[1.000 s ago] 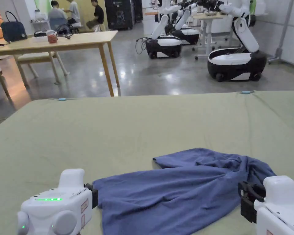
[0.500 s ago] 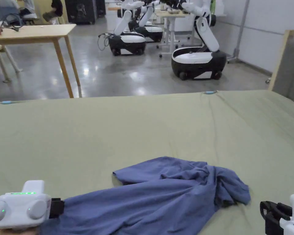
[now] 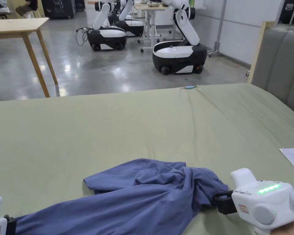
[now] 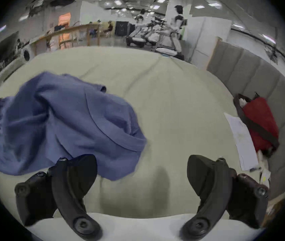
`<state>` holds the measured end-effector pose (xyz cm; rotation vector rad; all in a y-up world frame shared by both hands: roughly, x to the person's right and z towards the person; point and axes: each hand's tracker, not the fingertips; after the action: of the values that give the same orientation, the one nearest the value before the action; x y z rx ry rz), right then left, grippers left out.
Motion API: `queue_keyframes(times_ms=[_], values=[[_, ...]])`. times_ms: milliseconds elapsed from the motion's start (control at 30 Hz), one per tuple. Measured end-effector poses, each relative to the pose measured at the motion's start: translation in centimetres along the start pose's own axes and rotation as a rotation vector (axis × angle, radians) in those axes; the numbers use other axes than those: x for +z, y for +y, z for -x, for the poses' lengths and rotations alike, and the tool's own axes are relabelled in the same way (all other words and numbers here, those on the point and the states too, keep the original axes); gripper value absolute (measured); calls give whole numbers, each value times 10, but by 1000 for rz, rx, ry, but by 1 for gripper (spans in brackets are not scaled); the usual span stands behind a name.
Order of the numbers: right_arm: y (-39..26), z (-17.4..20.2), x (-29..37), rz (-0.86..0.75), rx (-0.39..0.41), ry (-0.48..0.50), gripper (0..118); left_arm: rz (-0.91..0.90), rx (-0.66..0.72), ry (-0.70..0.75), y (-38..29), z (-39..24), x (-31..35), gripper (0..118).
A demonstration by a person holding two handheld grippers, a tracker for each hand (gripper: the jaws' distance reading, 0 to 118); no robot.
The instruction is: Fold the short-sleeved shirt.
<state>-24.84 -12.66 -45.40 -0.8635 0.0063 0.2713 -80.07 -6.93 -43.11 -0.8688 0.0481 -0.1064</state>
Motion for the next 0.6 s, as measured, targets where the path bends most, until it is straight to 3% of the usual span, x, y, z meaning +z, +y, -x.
queue_keyframes(times_ms=[33, 67, 100, 133, 167, 200, 267, 400, 600], values=[[2, 4, -7, 39, 41, 31, 105, 6, 2, -2, 0, 0, 1, 3], [0, 6, -13, 50, 77, 47, 94, 10, 6, -4, -1, 0, 3, 3], [0, 6, -13, 24, 76, 72, 66, 12, 7, -5, 0, 3, -2, 3], [2, 1, -11, -11, 25, 155, 39, 15, 5, -4, 0, 3, -2, 3], [5, -2, -10, -11, -38, 160, 16, 17, 4, -1, 1, 2, -1, 3], [6, -5, -6, 12, -65, 147, 13, 17, 4, 1, 1, 3, -1, 3], [5, -17, -2, 26, -146, 224, 12, 13, 7, 8, 5, 6, -3, 3], [8, -32, 40, -47, -199, 195, 11, -27, 6, 45, 18, 14, 16, 1], [56, -42, 146, -247, -165, 156, 11, -194, 37, 61, 64, 41, 91, 1]])
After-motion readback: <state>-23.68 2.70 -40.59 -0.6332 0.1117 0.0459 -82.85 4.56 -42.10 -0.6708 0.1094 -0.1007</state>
